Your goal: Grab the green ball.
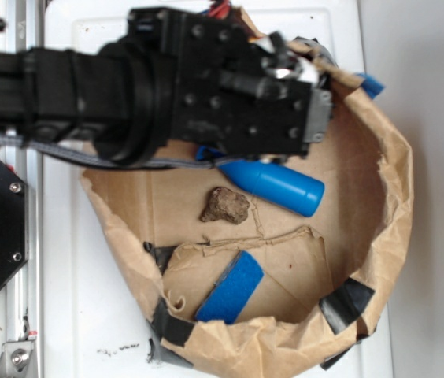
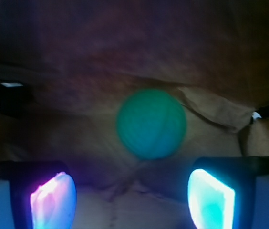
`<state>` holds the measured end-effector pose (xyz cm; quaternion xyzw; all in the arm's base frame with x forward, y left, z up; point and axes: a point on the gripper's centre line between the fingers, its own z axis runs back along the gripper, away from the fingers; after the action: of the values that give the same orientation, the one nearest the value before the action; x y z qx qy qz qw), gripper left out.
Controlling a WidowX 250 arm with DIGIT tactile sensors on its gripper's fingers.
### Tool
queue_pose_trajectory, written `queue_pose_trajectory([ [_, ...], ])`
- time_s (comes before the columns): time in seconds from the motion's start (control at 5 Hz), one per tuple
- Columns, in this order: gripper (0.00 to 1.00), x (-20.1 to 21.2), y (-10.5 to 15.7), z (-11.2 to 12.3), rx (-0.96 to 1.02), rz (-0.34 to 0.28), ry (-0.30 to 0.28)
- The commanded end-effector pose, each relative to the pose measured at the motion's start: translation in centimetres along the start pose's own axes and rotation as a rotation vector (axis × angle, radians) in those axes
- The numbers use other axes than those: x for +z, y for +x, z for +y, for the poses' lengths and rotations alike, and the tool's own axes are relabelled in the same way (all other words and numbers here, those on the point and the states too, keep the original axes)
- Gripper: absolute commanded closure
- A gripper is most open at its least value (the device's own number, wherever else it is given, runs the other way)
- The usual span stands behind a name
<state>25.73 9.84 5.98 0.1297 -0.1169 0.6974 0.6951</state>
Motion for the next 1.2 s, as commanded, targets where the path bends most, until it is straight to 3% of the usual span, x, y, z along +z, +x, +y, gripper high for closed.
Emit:
queue_pose_trajectory([
  [0.0,0.00,1.1,0.9,0.8,0.015,-0.028,-0.069],
  [0.6,0.00,0.5,0.8,0.7,0.017,-0.047,-0.071],
  [1.0,0.00,-1.6,1.6,0.6,0.033,-0.120,-0.049],
])
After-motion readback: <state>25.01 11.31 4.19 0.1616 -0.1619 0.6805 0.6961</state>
